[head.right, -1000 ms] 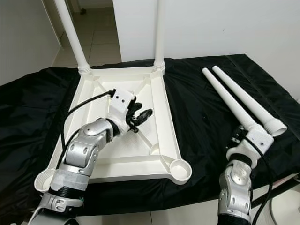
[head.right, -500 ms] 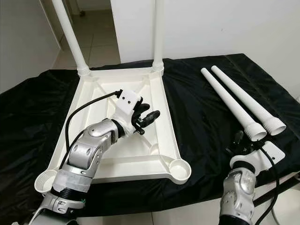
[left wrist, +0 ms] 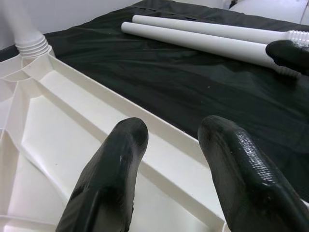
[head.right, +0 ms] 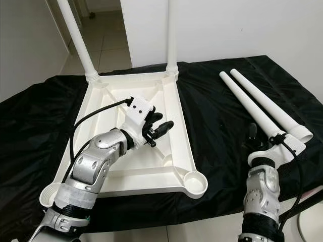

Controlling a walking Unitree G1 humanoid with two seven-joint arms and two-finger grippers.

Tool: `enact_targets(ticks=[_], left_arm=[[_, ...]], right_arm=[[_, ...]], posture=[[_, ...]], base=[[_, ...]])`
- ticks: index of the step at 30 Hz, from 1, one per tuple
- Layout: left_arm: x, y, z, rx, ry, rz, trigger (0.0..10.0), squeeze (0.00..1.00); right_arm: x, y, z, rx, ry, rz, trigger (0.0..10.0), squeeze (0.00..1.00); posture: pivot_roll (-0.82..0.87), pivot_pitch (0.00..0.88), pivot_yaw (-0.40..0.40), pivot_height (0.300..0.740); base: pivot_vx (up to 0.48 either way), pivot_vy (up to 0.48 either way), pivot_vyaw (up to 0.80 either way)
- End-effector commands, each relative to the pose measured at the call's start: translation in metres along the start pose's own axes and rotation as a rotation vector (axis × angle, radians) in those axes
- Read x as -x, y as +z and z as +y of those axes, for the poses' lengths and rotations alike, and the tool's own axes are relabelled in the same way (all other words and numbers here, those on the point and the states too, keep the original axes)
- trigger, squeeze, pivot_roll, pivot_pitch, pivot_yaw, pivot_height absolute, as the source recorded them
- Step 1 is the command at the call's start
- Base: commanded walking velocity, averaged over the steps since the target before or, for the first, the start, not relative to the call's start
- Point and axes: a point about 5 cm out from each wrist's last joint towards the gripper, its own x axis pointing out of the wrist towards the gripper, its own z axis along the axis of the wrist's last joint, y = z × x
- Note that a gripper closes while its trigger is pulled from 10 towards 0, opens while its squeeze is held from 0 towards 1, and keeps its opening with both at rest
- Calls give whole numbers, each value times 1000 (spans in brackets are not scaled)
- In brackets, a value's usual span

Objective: Building children table

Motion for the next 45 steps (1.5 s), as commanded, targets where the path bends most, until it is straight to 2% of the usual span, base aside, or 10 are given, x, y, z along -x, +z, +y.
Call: enact_targets(ticks=[1,7,11,17,22,25,30,32,35,45], left_arm=[[4,-1,2,4,7,10,10000,0],[5,-1,4,-4,20,16,10000,0],[6,-2,4,-5,27,17,10000,0],[5,-1,4,-7,28,14,10000,0],[3,1,2,-8,23,3,10000,0],[1,2,3,-6,23,-1,10000,0],[1,2,3,-6,23,-2,10000,0],[1,3,3,-6,28,-5,10000,0],[0,3,4,-4,34,-6,10000,0],[3,2,5,-2,38,1,10000,0]], right_arm=[[0,-3,-2,-17,-7,16,10000,0],[4,-7,1,-2,12,23,10000,0],[20,-19,11,8,56,13,10000,0],[29,-17,13,-11,56,-39,10000,0],[39,-7,-2,-31,-42,-120,10000,0],[39,-1,-13,-15,-117,-148,10000,0],[39,0,-16,-13,-137,-153,10000,0],[39,4,-28,-8,-219,-171,10000,0],[37,7,-35,-12,-258,-179,10000,0],[23,13,-34,-16,-210,-154,10000,0]], posture=[[-109,27,105,740],[-99,31,99,740],[-101,27,94,740],[-105,24,94,740],[-120,23,97,740],[-127,28,95,740],[-127,28,95,740],[-129,32,89,740],[-127,40,86,740],[-124,61,95,740]], base=[[0,0,0],[0,0,0],[0,0,0],[0,0,0],[0,0,0],[0,0,0],[0,0,0],[0,0,0],[0,0,0],[0,0,0]])
